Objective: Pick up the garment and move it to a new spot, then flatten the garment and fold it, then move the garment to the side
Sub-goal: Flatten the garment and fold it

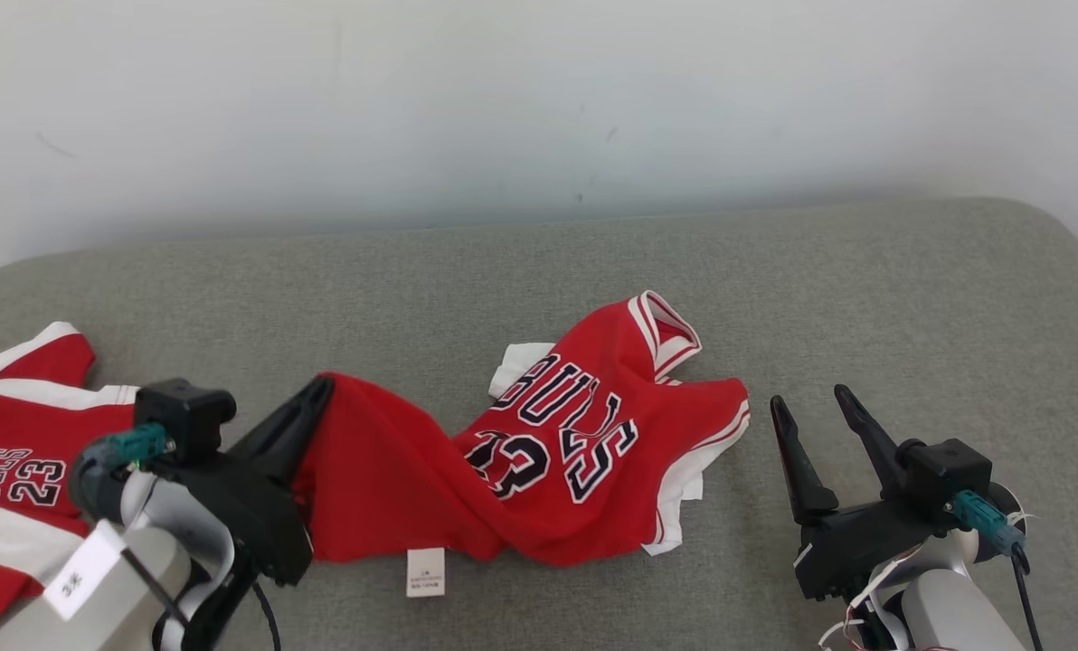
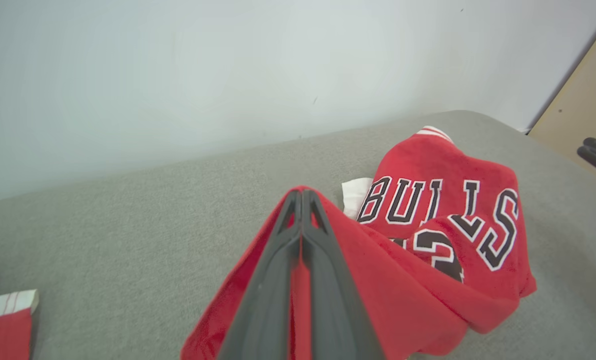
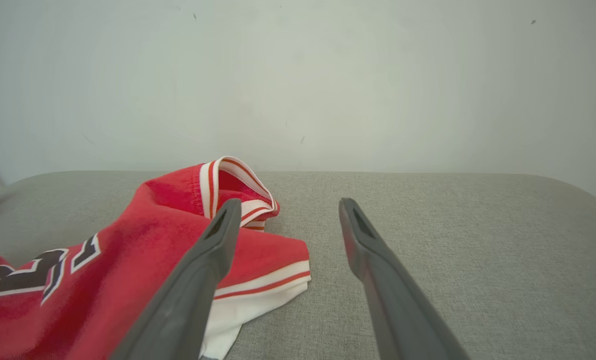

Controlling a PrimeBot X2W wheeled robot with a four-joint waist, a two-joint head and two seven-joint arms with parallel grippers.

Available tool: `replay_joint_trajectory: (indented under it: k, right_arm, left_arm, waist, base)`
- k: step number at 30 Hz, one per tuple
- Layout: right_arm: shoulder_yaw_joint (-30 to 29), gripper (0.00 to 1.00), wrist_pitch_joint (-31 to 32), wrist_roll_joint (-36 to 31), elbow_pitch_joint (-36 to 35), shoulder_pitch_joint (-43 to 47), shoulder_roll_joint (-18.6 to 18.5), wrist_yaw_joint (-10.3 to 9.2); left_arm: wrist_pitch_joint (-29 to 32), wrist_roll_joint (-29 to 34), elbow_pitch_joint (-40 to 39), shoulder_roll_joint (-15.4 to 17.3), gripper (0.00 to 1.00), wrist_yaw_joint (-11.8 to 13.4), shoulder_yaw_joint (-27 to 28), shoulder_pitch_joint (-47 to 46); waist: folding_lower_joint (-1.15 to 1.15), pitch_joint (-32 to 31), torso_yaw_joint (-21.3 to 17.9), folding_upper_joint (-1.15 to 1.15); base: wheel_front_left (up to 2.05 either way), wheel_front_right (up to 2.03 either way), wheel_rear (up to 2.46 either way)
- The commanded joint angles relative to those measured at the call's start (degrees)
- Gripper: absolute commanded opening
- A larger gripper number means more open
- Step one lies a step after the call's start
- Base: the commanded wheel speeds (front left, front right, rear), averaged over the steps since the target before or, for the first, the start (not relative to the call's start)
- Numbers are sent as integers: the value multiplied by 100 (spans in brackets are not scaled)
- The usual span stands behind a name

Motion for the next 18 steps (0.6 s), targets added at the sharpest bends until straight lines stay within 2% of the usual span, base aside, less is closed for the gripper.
replay_joint_trajectory:
  k: [1, 9, 14, 18]
  right_arm:
    - [-9, 100, -32, 56, 3, -61, -45, -2]
    - [16, 100, -27, 35, 7, -70, -101, -2]
    - [-6, 100, -4, -7, 19, -2, -95, -2]
    - [21, 100, 20, -4, 34, -24, -87, -2]
  left_arm:
    - [-48, 27, 134, -57, 0, -61, 17, -133]
    - [-271, 153, 1149, -386, 0, -400, 19, -715]
    - [-199, 94, 1335, -309, 0, -667, 42, -995]
    - [79, -72, 1299, -200, 0, -900, -41, -1205]
  waist:
    - [0, 28, -62, 0]
    - [0, 29, -285, 0]
    - [0, -78, -355, 0]
    - [0, -139, -350, 0]
  base:
    - [0, 0, 0]
    - [0, 0, 0]
    - [0, 0, 0]
    - [0, 0, 0]
